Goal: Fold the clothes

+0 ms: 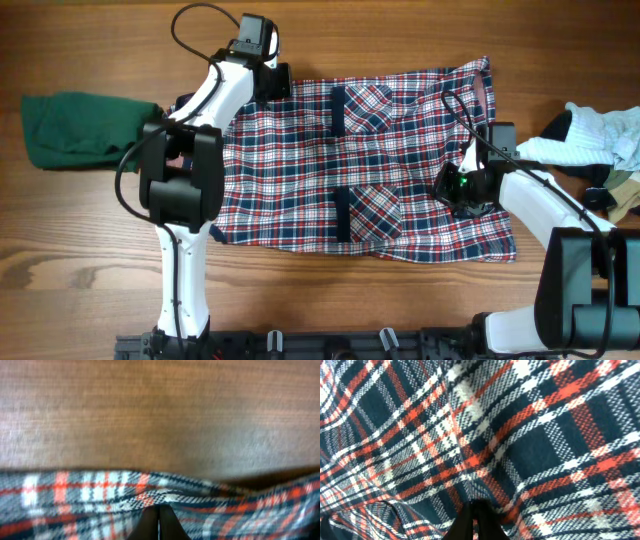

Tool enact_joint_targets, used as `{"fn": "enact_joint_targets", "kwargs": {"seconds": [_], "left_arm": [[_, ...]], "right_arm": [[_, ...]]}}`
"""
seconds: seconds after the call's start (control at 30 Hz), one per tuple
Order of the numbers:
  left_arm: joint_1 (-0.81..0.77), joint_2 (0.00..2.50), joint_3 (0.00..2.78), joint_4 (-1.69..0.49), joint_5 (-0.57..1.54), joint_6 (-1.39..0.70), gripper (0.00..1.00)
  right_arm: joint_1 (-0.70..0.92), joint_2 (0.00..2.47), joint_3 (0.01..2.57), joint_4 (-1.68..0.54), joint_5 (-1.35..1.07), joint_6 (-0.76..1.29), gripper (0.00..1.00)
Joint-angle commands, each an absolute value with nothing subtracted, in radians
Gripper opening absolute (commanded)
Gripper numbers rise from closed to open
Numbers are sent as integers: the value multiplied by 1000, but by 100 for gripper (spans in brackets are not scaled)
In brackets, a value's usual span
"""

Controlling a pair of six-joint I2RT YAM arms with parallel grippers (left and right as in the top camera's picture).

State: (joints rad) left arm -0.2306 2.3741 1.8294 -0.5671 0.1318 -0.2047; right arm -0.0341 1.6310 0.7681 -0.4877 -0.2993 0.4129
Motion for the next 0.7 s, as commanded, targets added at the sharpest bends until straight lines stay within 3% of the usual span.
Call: {"fn": "enact_joint_targets", "kwargs": {"seconds": [0.0, 0.13, 0.23, 0.3, 0.37, 0.43, 0.57, 0.67], "left_arm": [[-215, 2472, 1829, -518, 114, -241, 4], [-182, 2470, 2017, -663, 144, -240, 6], [-150, 2420, 2247, -987, 132, -209, 45], [-130, 2366, 2323, -1160, 110, -210, 55], [-112, 2286, 2327, -1297, 110, -210, 57], [-102, 2212, 2327, -1419, 94, -211, 55], [-101, 2071, 2327, -1641, -91, -284, 55], [-76, 1949, 2313, -1685, -174, -342, 55]], "right_arm": [[-32, 1638, 775, -464, -336, 392, 4], [-32, 1638, 878, -456, -454, 304, 4], [-32, 1638, 1013, -591, -458, 222, 5], [-32, 1634, 1049, -646, -458, 172, 21], [-32, 1616, 1050, -687, -473, 137, 36], [-32, 1577, 1050, -721, -473, 106, 45], [-32, 1409, 1050, -784, -472, 109, 49], [-32, 1229, 1050, -875, -406, 231, 64]]}}
